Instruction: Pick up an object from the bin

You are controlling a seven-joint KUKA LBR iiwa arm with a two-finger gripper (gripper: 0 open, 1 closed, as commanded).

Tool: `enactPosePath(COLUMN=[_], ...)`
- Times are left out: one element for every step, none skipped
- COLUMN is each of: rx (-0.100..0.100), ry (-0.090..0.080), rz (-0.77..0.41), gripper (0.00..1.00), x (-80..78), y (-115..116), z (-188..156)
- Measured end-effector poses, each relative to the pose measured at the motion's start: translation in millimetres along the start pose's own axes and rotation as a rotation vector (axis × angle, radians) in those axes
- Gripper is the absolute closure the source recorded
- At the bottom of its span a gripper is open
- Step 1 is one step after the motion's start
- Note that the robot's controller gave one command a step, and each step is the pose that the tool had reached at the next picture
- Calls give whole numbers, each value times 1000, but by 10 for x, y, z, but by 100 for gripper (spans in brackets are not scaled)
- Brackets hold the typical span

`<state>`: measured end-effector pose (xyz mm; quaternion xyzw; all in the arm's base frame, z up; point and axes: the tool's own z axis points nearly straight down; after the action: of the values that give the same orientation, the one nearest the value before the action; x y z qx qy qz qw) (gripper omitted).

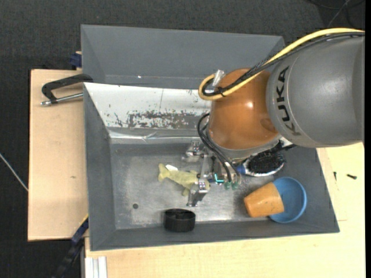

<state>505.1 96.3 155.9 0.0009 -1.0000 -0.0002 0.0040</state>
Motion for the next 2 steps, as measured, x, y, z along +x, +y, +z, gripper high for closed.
enactPosePath(rx=[-2, -2], ry=[-12, -22], rz=[-74, -78], gripper=[0, 100], x=[-267, -292], y=[-1068, -1033], z=[848, 811])
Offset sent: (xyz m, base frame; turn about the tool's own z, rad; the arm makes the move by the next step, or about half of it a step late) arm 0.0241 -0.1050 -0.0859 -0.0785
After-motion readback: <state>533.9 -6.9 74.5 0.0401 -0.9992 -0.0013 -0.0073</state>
